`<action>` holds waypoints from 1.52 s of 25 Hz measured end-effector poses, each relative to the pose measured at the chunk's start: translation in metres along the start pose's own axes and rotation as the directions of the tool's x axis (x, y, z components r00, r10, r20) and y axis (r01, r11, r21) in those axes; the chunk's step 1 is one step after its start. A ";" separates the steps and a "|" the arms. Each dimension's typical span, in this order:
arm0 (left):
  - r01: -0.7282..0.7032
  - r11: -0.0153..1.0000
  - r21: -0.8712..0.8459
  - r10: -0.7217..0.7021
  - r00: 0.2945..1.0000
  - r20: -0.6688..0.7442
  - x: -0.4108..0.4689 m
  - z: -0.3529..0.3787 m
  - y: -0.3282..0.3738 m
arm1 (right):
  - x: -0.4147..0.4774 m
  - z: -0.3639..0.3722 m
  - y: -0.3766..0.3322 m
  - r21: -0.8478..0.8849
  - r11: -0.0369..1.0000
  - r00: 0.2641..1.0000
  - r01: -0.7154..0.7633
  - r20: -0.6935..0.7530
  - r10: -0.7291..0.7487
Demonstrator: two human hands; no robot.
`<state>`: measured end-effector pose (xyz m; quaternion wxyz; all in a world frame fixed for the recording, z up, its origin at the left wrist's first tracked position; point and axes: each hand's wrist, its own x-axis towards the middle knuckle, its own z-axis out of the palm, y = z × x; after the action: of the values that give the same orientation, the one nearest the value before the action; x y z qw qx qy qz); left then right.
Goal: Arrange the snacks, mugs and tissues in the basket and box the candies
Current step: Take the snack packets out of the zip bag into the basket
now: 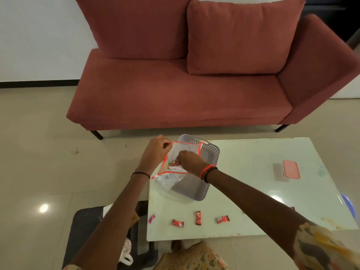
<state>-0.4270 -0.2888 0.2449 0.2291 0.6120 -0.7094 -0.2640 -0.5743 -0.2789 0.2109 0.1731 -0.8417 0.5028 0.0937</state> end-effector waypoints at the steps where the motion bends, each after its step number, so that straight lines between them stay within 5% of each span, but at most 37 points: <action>1: 0.003 1.000 0.005 -0.003 1.000 0.002 0.005 -0.006 -0.006 | 0.000 -0.009 0.001 0.097 0.995 0.999 -0.017 -0.046 0.022; 4: -0.009 1.000 0.024 0.009 1.000 -0.020 0.019 -0.020 -0.021 | -0.008 -0.031 0.011 0.358 0.930 0.978 -0.081 -0.153 0.144; 6: -0.022 1.000 0.020 0.023 0.999 -0.032 0.028 -0.028 -0.028 | -0.015 -0.040 0.021 0.598 0.795 0.949 -0.101 -0.181 0.257; 8: -0.025 1.000 0.017 0.026 0.999 -0.023 0.038 -0.033 -0.032 | -0.021 -0.045 0.028 0.848 0.521 0.922 -0.097 -0.120 0.367; 10: -0.013 0.999 0.030 0.013 1.000 -0.006 0.047 -0.034 -0.037 | -0.021 -0.048 0.036 0.993 0.121 0.903 -0.008 -0.045 0.428; 13: 0.002 0.998 0.060 -0.001 1.000 -0.024 0.056 -0.034 -0.046 | -0.015 -0.053 0.058 0.971 -0.194 0.902 0.137 -0.041 0.430; 18: 0.025 0.999 0.025 -0.022 0.992 -0.122 0.073 -0.033 -0.059 | 0.007 -0.041 0.111 0.829 -0.469 0.856 0.304 -0.023 0.516; 23: 0.036 0.996 0.076 -0.016 0.968 -0.249 0.086 -0.032 -0.077 | 0.039 0.010 0.165 0.891 -0.402 0.810 0.210 0.072 0.583; 27: 0.039 0.994 0.100 -0.008 0.955 -0.295 0.097 -0.024 -0.094 | 0.092 0.071 0.181 0.981 -0.171 0.773 -0.096 0.182 0.608; 31: 0.058 0.993 0.106 -0.021 0.947 -0.321 0.103 -0.014 -0.112 | 0.139 0.123 0.190 0.943 -0.057 0.729 -0.328 0.291 0.620; 38: 0.095 0.990 0.101 -0.056 0.941 -0.335 0.102 0.001 -0.138 | 0.190 0.175 0.190 0.887 0.109 0.728 -0.449 0.292 0.621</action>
<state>-0.3390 -0.4046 0.1539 0.2988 0.6869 -0.6508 -0.1243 -0.6475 -0.4487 -0.0510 0.5282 -0.3521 0.7422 -0.2149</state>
